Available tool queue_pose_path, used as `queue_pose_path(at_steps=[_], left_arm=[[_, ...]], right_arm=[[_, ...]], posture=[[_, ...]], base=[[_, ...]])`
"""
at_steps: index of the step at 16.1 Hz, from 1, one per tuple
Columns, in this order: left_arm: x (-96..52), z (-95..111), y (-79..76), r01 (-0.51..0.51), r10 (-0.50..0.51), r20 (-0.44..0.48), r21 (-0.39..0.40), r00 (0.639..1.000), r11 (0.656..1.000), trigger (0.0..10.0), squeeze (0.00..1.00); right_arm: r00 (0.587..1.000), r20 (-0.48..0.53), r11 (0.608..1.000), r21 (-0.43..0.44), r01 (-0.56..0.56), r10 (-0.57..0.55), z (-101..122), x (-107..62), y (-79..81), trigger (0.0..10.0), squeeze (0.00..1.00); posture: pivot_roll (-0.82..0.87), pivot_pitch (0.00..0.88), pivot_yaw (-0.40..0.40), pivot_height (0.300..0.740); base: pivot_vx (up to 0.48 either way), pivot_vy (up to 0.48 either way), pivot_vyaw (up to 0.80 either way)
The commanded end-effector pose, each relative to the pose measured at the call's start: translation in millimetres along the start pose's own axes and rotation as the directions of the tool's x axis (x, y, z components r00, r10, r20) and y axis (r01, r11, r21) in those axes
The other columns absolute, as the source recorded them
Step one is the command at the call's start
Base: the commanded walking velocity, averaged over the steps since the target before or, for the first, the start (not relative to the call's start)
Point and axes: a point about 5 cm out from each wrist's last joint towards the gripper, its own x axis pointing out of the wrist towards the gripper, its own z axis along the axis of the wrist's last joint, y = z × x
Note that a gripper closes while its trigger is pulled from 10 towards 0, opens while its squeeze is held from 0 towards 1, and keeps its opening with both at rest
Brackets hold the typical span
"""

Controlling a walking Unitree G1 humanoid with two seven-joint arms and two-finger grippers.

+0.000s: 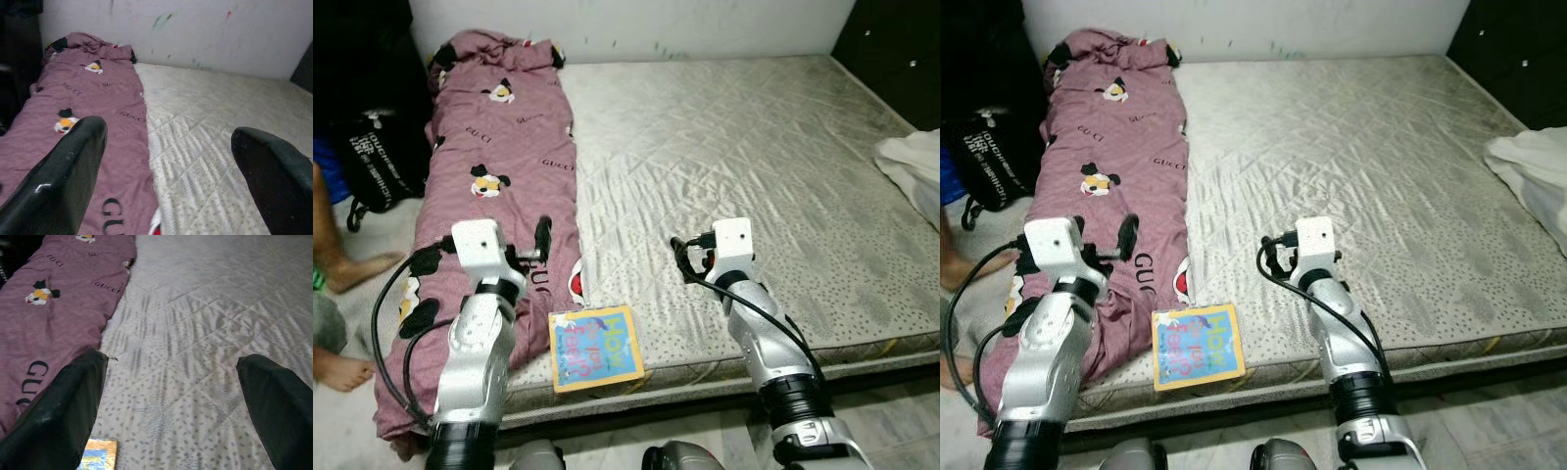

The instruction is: Clean up the room

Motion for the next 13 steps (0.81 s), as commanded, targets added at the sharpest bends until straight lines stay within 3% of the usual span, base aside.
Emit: queue_pose_path(at_steps=[1,5,9,13], left_arm=[[-3.2,1.3,6.1,-0.032,0.032,0.0,0.038,0.999,0.999,10.0,0.0],[-12.1,0.0,12.3,-0.061,0.061,-0.012,0.024,0.998,0.998,10.0,0.0],[-8.0,2.5,11.6,-0.094,0.094,0.001,0.005,0.996,0.996,10.0,0.0],[-2.9,5.8,17.7,-0.168,0.168,0.014,-0.006,0.986,0.986,10.0,0.0]], right_arm=[[1.0,0.018,1.0,-0.006,0.003,-0.003,2.3,-2.8,-0.5,10.0,0.0],[1.0,-0.007,1.0,-0.012,-0.023,0.023,-3.5,-10.9,-0.1,10.0,0.0],[0.999,-0.011,0.999,-0.019,-0.031,0.031,-3.2,-12.8,-0.5,10.0,0.0],[0.999,-0.019,0.999,-0.027,-0.042,0.041,-3.2,-11.6,1.3,10.0,0.0]], posture=[[0.02,0.053,-0.038,0.71],[0.02,0.104,-0.059,0.66],[0.01,0.113,-0.062,0.618],[0.01,0.11,-0.06,0.618]], base=[[0.0,0.0,0.0],[0.0,0.0,0.0],[0.0,0.0,0.0],[0.0,0.0,0.0]])
